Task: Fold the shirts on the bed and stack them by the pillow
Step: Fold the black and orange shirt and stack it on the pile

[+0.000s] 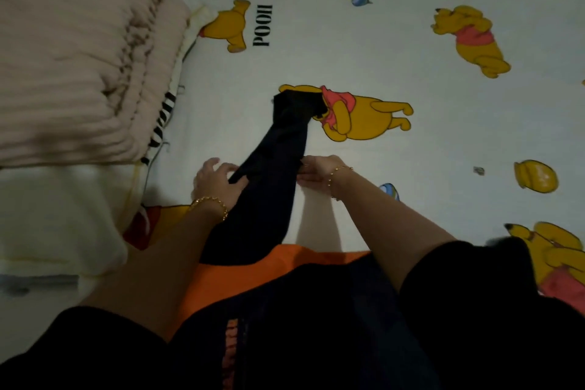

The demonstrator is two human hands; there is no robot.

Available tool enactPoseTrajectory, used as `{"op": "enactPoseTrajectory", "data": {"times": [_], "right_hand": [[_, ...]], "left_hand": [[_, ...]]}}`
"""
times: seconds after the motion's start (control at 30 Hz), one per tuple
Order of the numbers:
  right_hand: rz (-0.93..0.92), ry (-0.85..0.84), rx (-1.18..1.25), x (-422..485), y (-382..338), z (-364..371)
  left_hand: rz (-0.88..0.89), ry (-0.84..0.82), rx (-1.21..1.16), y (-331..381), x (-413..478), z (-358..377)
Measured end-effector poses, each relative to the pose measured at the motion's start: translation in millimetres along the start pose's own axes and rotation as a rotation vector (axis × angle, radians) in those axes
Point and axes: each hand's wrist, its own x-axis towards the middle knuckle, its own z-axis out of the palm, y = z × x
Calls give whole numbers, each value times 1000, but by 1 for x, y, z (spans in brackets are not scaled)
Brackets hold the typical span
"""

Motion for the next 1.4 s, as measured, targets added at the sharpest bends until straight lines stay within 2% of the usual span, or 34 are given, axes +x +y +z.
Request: {"op": "enactPoseTrajectory", "data": {"times": [0.07,0.17,0.27,0.33,0.43,0.53,0.67,0.77,0.93,1.0,1.2,1.4], "right_hand": [[15,-56,68,6,-6,9],[62,-174,149,10,-14,17],[59,-299,335,7,-25,21],[18,-331,496,4,-33,21],[-30,-306,646,6,-49,19],[-40,-240,577,13,-72,12],[10,-112,358,23,-102,6],[13,-21,245,29,-117,5],[87,-52,88,29,-130,4],[106,-67,46,30,-133,3],[-84,-24,202,40,-153,3],[-266,140,160,52,-178,-9]], "left_hand": [[9,33,-135,-1,5,-1],[-114,62,-453,5,5,-10],[-215,93,-573,4,10,-17],[-237,44,-625,5,13,-21],[-227,-121,-676,14,18,-31],[-183,-219,-653,25,27,-36],[-207,-235,-737,45,44,-46],[-202,-230,-684,58,51,-53],[-141,-329,-684,73,57,-56],[-82,-313,-674,77,60,-56],[-1,-188,-718,81,72,-61],[23,-118,-653,80,84,-59]]}}
